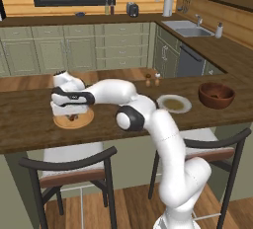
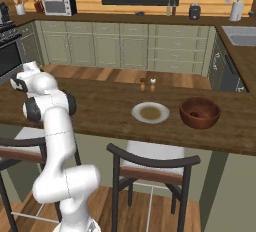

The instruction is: Pick the chicken drumstick and bell pepper from their plates and place them in the bowl. Then put the bowl in the fridge.

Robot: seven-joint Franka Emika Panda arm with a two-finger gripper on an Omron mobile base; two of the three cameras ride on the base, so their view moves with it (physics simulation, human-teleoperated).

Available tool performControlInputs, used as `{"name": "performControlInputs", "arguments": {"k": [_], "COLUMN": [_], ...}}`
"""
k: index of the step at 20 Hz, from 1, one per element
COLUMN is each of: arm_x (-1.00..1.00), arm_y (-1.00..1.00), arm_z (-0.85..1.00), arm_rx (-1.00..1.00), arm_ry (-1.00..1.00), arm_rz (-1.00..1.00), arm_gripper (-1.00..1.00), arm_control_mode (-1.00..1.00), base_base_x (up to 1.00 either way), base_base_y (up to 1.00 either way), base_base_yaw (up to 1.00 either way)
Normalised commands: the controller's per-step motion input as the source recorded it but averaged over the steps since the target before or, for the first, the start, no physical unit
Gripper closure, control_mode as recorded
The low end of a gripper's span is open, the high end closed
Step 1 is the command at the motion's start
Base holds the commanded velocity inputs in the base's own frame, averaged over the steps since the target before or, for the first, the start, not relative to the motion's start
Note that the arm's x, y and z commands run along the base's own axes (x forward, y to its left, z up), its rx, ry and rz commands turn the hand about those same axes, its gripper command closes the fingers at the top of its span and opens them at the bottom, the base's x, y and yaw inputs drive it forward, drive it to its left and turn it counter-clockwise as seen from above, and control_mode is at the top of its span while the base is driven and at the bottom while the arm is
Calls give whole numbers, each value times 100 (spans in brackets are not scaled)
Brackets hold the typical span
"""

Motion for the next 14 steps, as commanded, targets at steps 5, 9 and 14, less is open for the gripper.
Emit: {"name": "performControlInputs", "arguments": {"k": [5, 9, 14], "arm_x": [-57, -42, -29], "arm_y": [-80, -96, -99], "arm_z": [47, 48, 64], "arm_rx": [0, 0, 0], "arm_ry": [-7, 0, 3], "arm_rz": [0, 0, 0], "arm_gripper": [100, 100, 100], "arm_control_mode": [-100, -100, -100], "base_base_x": [0, 0, 0], "base_base_y": [0, 0, 0], "base_base_yaw": [0, 0, 0]}}
